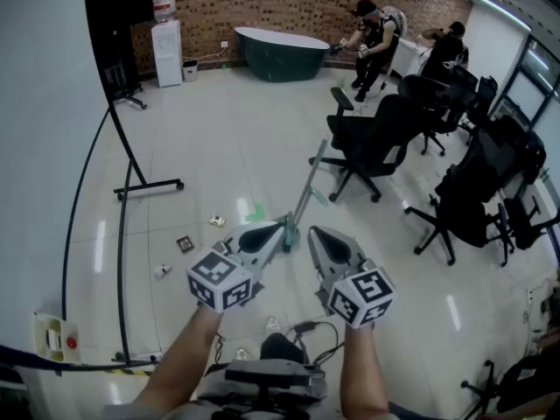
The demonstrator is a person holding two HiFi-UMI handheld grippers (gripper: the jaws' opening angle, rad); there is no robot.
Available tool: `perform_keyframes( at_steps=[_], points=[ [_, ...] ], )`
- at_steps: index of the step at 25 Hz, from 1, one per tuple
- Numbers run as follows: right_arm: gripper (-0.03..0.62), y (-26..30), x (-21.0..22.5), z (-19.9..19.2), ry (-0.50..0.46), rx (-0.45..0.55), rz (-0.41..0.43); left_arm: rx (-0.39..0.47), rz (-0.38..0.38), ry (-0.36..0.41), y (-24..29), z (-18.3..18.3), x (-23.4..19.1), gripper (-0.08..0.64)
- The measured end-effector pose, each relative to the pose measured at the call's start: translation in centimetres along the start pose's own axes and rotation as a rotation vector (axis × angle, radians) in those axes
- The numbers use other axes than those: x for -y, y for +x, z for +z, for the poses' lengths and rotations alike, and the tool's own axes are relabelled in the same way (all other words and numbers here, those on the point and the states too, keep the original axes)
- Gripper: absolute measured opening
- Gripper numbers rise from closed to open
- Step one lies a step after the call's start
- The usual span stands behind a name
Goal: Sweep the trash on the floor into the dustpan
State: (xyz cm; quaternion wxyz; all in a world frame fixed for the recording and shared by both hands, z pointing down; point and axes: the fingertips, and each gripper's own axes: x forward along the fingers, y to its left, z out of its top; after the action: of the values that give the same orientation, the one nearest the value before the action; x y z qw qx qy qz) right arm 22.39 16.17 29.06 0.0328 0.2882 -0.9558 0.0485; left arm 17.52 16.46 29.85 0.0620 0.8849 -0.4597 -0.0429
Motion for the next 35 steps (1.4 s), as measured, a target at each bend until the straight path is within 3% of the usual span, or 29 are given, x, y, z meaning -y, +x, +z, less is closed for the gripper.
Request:
perform_keyframes(
  at_steps=[18,26,35],
  points=[
    [0.002,8.0,15.9,-0.3,0.014,-0.07,-0.038,-0.151,-0.016,-0.002,15.5,-2.7,-8.9,0.003],
    [0.002,12.0,21.3,-4.5,0.038,-0.199,-0.151,-0.218,-0.065,-0.017,21.1,-6.6,-15.6,0.003],
    [0.002,18.4,25.6,-8.5,0.1,-0.325,-0.32,-0.327,-0.221,0.037,26.6,-10.2,-22.6,0.003]
  ],
)
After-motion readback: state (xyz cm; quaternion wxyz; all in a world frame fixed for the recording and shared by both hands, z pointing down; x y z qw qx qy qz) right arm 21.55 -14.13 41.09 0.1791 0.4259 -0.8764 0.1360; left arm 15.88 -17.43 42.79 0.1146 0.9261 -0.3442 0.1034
